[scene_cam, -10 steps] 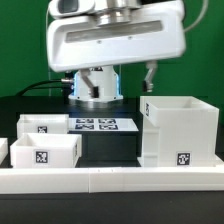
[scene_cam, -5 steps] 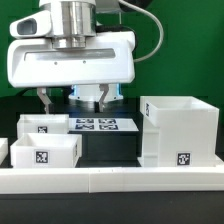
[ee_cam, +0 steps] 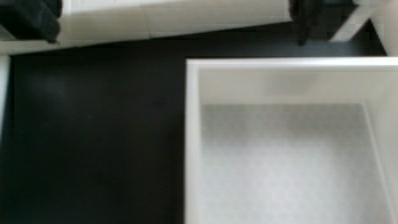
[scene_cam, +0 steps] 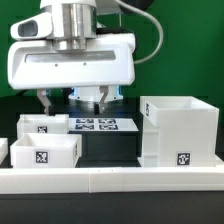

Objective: Assemble drawer

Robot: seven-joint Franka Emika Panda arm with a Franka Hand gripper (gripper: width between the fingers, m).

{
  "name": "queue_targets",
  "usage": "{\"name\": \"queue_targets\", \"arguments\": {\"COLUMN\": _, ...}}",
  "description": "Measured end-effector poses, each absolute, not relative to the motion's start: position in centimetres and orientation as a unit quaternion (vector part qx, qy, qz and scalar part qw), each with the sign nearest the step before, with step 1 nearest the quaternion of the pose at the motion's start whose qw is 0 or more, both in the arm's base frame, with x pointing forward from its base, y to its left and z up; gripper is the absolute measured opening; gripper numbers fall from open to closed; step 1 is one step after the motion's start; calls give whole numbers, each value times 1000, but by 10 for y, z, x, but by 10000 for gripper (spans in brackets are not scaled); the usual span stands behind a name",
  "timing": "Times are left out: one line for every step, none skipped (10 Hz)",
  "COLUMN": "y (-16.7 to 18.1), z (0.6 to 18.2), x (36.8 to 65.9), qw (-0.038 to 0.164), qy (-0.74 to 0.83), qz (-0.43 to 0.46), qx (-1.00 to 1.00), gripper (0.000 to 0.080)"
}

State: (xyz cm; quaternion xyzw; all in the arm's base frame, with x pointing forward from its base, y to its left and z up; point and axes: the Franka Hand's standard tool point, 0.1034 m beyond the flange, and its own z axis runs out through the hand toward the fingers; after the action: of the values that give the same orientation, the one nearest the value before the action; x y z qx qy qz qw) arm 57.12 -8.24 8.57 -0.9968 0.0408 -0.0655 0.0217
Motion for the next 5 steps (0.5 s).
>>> {"name": "queue_targets", "arguments": {"y": -85, "z": 74, "x": 565, "qw": 15, "qy": 41, "qz": -65, "qx": -997, "gripper": 649}}
{"name": "queue_targets", "arguments": {"y": -86, "z": 67, "x": 561, "qw": 13, "qy": 41, "qz": -62, "qx": -997, "gripper": 649}}
{"name": "queue_targets", "arguments": {"y": -87, "z": 60, "x": 560, "qw": 7, "qy": 41, "qz": -66, "qx": -997, "gripper": 649}}
{"name": "queue_targets", "arguments": {"y": -87, "z": 52, "x": 559, "qw": 3, "qy": 40, "qz": -67, "qx": -997, "gripper": 649}}
{"name": "queue_targets", "arguments": {"y": -85, "z": 44, "x": 557, "qw": 1, "qy": 37, "qz": -64, "qx": -997, "gripper": 649}}
